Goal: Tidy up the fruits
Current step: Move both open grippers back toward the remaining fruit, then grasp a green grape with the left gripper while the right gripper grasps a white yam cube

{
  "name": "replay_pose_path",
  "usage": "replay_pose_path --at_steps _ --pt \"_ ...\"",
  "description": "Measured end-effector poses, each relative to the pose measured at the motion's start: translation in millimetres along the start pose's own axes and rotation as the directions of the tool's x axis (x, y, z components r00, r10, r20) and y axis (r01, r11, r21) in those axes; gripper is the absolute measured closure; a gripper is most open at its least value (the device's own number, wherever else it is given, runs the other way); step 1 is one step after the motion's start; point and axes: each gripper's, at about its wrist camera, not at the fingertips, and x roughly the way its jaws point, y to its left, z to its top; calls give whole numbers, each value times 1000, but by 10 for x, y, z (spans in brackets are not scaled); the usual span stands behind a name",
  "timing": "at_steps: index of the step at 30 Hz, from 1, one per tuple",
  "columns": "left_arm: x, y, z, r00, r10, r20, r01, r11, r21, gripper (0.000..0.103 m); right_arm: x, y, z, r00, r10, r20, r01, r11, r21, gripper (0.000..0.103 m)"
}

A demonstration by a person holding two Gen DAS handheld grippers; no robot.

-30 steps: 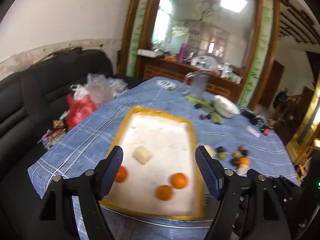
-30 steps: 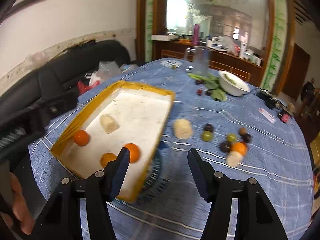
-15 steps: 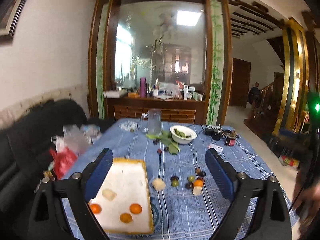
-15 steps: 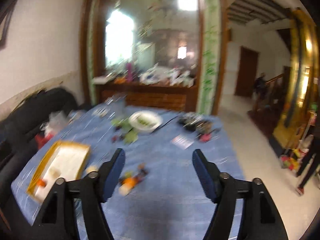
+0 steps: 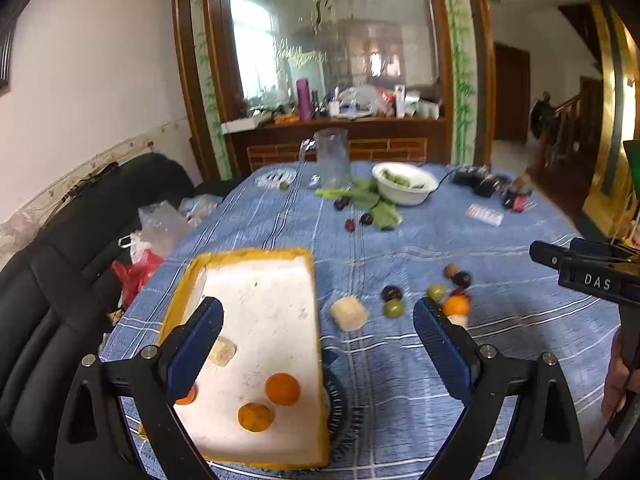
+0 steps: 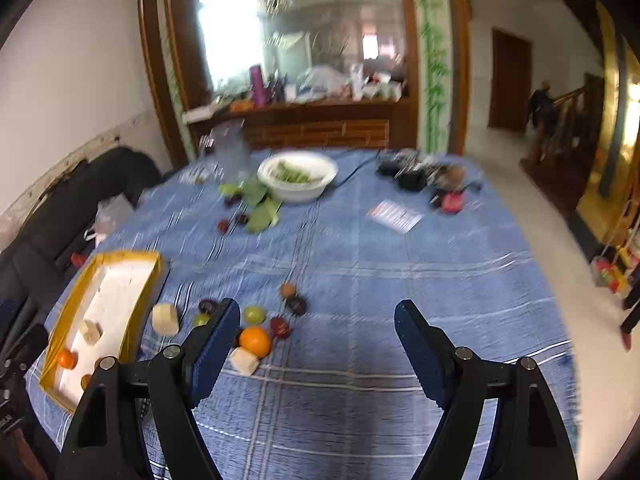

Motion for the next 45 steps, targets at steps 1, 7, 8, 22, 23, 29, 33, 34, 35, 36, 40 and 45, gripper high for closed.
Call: replay_pose_path --at_steps 1,7,8,22,23,29,33,34,35,36,40,45 --pt "47 7 -14 1000 2 -8 -2 1000 -1 7 80 13 -22 1000 6 -13 -6 1000 -5 20" --pt "362 21 -91 998 1 -69 -1 1000 -2 7 483 73 -75 997 45 -58 -45 999 -2 20" --pt "405 14 -98 997 3 -76 -3 1000 0 7 543 79 -75 997 51 -61 -51 999 1 20" --pt "912 135 -107 978 -129 -163 109 986 -130 11 915 -119 -248 976 176 -128 -168 984 65 27" --pt "936 104 -103 977 -139 -161 120 985 -123 17 913 -96 -264 973 186 -133 -180 982 60 28" --pt "1308 17 -2 938 -249 -240 214 963 -165 50 932 146 -367 959 228 -168 -233 972 -12 35" --pt "1498 -104 59 908 -316 -275 273 944 -185 51 970 321 -453 962 197 -187 -216 973 -85 42" --pt "1527 -130 66 903 -324 -281 280 942 -186 51 982 341 -470 964 189 -189 -209 973 -96 42" --pt "1568 -165 72 894 -343 -289 295 935 -197 51 1002 359 -482 965 178 -190 -200 974 -105 43" --pt "1598 -187 73 886 -357 -294 306 929 -207 51 1024 373 -488 967 168 -190 -191 975 -113 45" --pt "1748 -293 43 872 -369 -321 312 925 -215 51 1107 395 -509 964 165 -208 -191 975 -111 52" --pt "1811 -440 30 865 -371 -339 343 929 -142 54 1093 356 -516 958 190 -216 -211 974 -77 59"
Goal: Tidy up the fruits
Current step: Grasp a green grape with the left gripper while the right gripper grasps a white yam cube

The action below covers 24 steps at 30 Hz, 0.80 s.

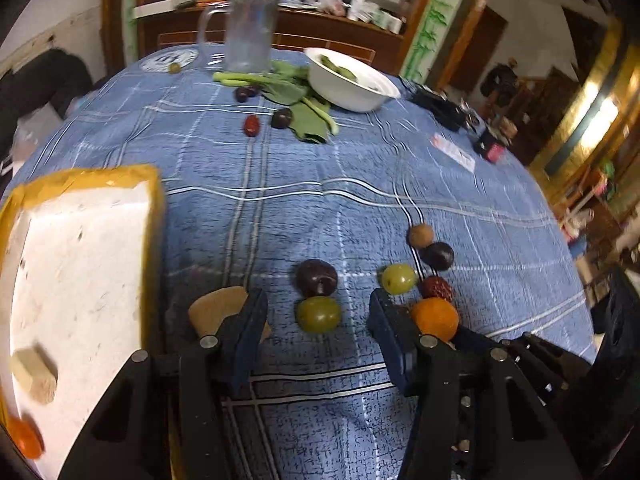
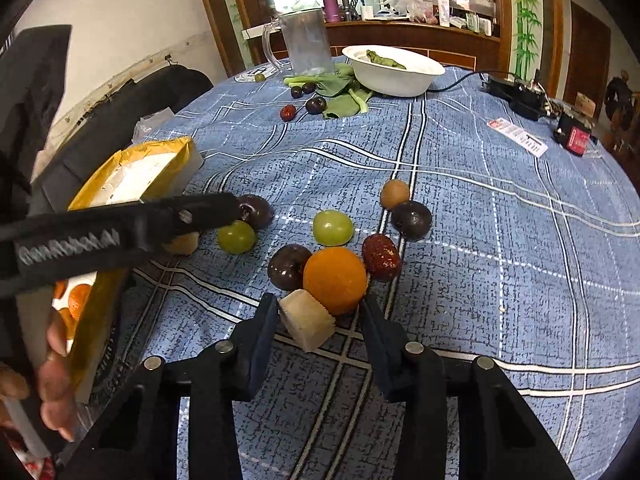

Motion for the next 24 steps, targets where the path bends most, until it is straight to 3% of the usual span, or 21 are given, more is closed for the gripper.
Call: replay_pose_path --at_steps 2,8,9,12,16,19,20,21,23,24 --pt "42 -68 6 1000 7 -7 -7 999 47 61 -6 -11 -2 1000 9 -5 -9 1000 13 63" --pt "195 -264 20 997 74 -2 -72 980 187 64 7 34 -27 1000 4 -22 -4 1000 0 70" --pt "242 -306 8 995 103 -11 -98 970 221 71 3 27 -28 1000 5 -22 -5 1000 2 70" --pt "290 -364 -56 983 184 10 -179 938 297 77 -2 5 -34 1000 14 -24 -14 1000 12 70" --pt "279 -295 -74 984 180 21 -178 943 283 78 28 27 -35 999 11 -31 -11 1000 -3 69" --pt "356 -289 -90 977 214 13 -209 940 271 59 31 35 -36 1000 6 -29 -7 1000 -14 69" --pt "360 -291 -98 975 220 23 -218 939 268 57 30 31 -36 1000 8 -31 -8 1000 -12 69" --pt "361 -305 -98 975 223 19 -220 937 270 59 26 25 -39 1000 7 -30 -8 1000 -10 70" --pt "328 -296 -104 979 203 2 -197 946 256 79 15 10 -41 999 13 -31 -13 1000 0 72" --pt "309 -294 -113 978 209 9 -205 946 252 80 10 -3 -42 999 18 -31 -18 1000 8 73"
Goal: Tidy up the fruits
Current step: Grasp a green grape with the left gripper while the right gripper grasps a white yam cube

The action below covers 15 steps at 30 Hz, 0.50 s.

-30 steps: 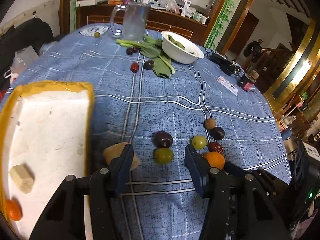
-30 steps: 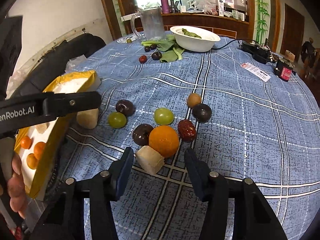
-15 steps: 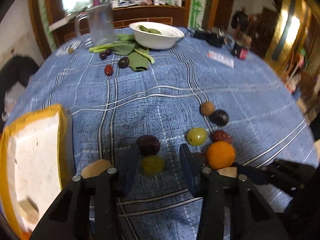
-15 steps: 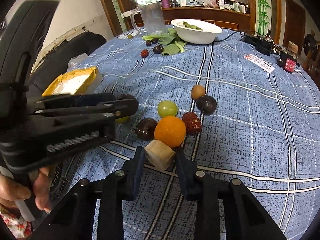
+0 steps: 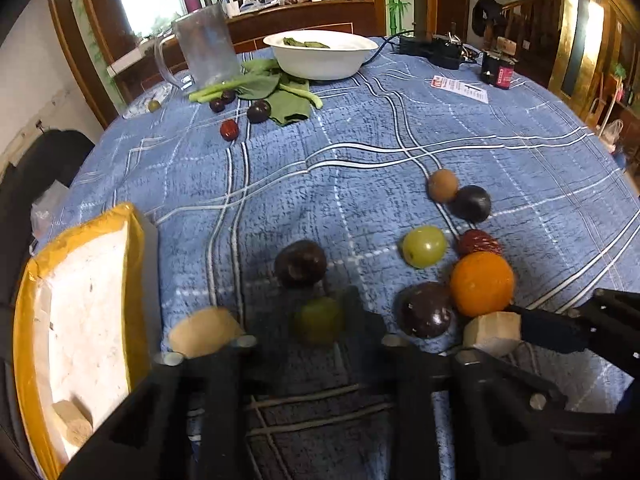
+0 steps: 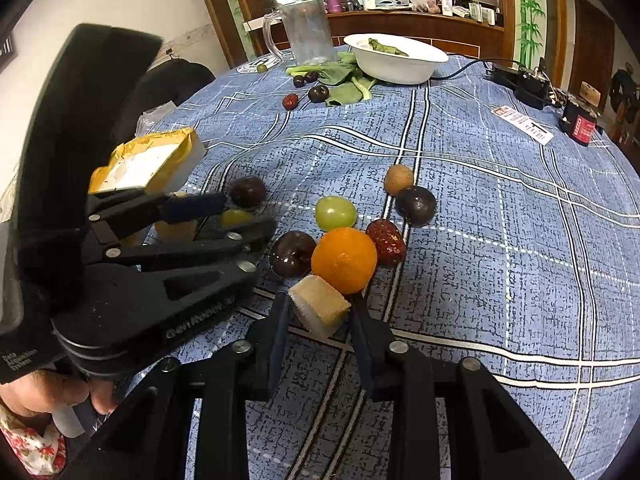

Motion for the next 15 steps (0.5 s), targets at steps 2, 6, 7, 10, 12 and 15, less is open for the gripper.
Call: replay_pose_path --at_steps 2,6,7,10,12,15 --pt "-54 -3 -36 1000 10 20 -10 1000 -5 80 -18 -13 0 1000 9 2 -9 1000 10 74" --pt "-249 46 -104 998 -17 60 21 998 -61 80 -88 -21 11 999 35 28 -35 999 17 79" --pt "-327 74 -134 997 -28 71 34 996 -82 80 -103 -31 18 998 49 33 -50 998 24 81" --pt "-493 149 -197 994 -45 100 58 990 -129 79 -140 -90 36 994 98 45 -101 993 56 81" --pt "-647 265 -276 990 -60 125 82 980 -183 79 -172 -186 58 986 153 62 -159 981 106 81" --pt "-854 457 -416 985 -63 159 104 959 -265 79 -222 -370 77 969 228 96 -242 951 190 81"
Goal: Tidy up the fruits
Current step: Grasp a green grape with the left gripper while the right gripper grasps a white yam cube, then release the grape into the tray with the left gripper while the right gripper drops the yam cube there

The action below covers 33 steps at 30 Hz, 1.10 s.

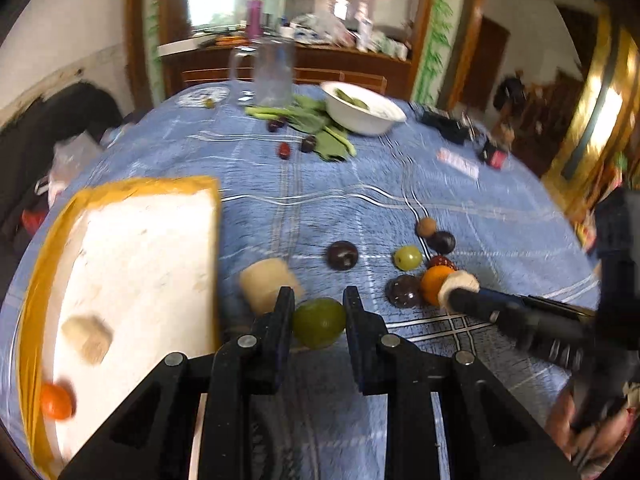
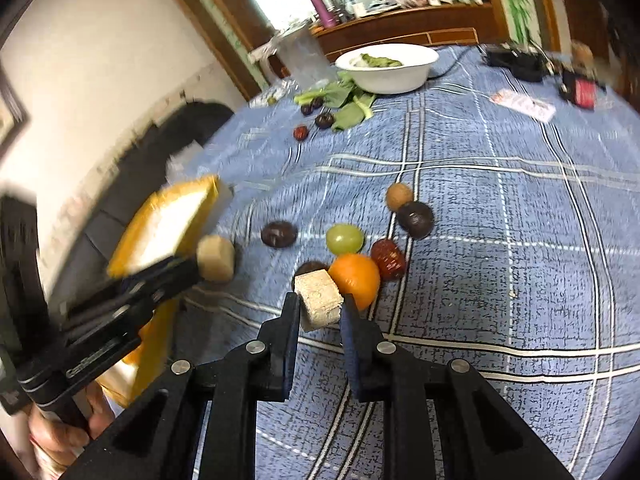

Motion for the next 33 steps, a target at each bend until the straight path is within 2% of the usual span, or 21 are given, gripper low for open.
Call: replay_pose_path --at_steps 6,10,15,23,27,33 --pt "-282 419 -147 999 25 20 -23 995 -101 79 -47 -168 21 996 88 21 -90 990 110 85" --pt "-456 745 -253 996 84 37 -77 986 -148 79 -83 -100 5 998 42 39 -46 995 92 85" --pt "-636 1120 -385 992 111 56 -97 973 -211 79 -121 90 -47 998 34 47 -38 996 82 86" --pt "-582 1435 -542 994 109 26 -97 954 -282 79 26 888 -121 996 91 -21 -92 995 -47 85" --pt "-586 1529 -607 994 107 17 -97 949 -301 79 324 1366 -170 991 109 -80 -118 986 -119 85" --pt "-564 1598 -643 993 121 10 -112 944 -311 79 768 1802 -225 986 84 -145 -109 978 -178 85"
